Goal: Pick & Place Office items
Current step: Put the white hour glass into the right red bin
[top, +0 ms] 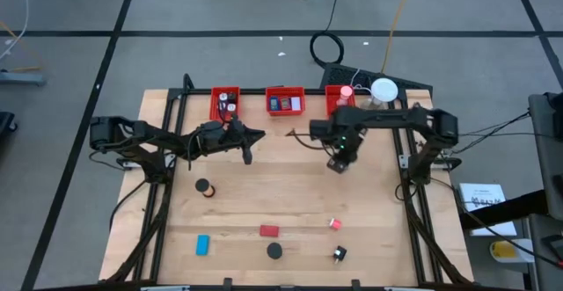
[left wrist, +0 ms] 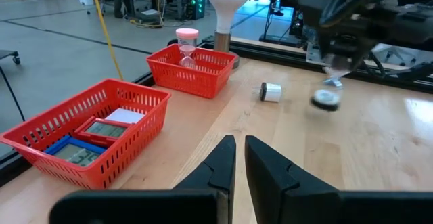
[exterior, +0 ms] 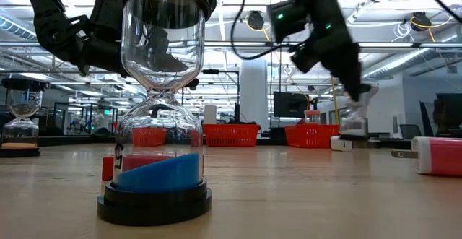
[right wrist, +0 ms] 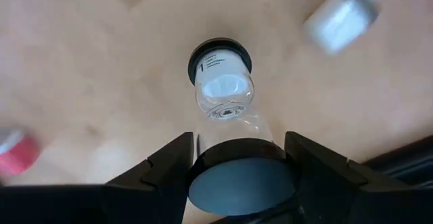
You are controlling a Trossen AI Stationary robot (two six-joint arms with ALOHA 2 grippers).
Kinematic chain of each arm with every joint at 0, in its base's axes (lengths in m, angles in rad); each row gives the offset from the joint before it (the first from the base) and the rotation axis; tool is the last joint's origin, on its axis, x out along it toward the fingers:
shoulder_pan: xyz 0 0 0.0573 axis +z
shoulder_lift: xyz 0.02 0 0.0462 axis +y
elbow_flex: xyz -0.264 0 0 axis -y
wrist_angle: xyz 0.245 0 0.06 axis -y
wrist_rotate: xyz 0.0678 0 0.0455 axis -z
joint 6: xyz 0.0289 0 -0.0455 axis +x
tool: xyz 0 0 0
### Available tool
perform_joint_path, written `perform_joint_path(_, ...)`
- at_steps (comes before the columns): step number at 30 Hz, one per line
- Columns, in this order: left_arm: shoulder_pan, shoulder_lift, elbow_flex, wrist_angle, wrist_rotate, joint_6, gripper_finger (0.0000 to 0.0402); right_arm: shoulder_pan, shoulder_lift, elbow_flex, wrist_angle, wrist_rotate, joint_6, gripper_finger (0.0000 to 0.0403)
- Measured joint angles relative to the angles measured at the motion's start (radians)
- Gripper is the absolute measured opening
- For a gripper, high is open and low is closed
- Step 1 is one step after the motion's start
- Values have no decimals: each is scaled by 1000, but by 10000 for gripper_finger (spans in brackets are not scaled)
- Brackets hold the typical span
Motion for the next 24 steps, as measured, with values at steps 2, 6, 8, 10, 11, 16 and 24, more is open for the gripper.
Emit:
perform_joint_path(2,0,0,0,0,0,0,37,-17,47,35,0,53,-62,207)
perform_joint_path(6,0,0,0,0,0,0,37,-38,111,87,26,130,-150,208)
perform_joint_path(8,0,0,0,0,0,0,37,-44,124,92,47,135,-178,208)
perform_joint_path(10,0,0,0,0,0,0,37,-48,133,93,79,135,-195,209)
perform_joint_path(11,0,0,0,0,0,0,37,-48,134,94,90,135,-200,209)
perform_joint_path(16,0,0,0,0,0,0,37,-49,133,94,151,135,-204,217)
perform_joint_path(24,0,0,0,0,0,0,37,-49,131,93,201,217,-177,264)
